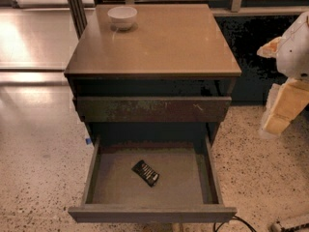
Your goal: Pick rxbar chocolate from middle drawer and place on counter
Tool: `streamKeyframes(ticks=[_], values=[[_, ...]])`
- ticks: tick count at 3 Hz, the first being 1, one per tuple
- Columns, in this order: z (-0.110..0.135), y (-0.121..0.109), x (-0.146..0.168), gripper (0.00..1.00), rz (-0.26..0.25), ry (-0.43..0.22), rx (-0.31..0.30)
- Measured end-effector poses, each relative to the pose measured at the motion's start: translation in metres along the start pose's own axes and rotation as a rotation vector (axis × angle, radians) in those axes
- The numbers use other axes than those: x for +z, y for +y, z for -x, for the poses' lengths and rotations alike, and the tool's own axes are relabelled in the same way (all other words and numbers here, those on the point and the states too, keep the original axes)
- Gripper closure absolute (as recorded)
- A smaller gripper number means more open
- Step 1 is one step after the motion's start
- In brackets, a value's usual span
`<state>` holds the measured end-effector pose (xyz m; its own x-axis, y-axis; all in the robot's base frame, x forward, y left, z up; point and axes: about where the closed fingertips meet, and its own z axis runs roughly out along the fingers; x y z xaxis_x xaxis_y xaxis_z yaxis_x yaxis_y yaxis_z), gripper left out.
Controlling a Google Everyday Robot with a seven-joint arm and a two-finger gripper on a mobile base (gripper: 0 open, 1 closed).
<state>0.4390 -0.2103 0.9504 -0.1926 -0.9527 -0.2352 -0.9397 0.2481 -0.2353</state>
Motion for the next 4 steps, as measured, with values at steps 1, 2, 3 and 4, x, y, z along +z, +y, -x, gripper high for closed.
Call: streamKeyframes(ticks=[1,2,3,4], values=[[0.006,0.014,0.041,0.0,0.02,-0.049,-0.025],[0.017,0.02,0.088,0.0,0.005,-0.079,-0.042],[0.019,0.03,0.134,0.0,-0.011,-0.059,-0.072],[0.019,0.03,0.134,0.0,-0.011,-0.059,-0.072]])
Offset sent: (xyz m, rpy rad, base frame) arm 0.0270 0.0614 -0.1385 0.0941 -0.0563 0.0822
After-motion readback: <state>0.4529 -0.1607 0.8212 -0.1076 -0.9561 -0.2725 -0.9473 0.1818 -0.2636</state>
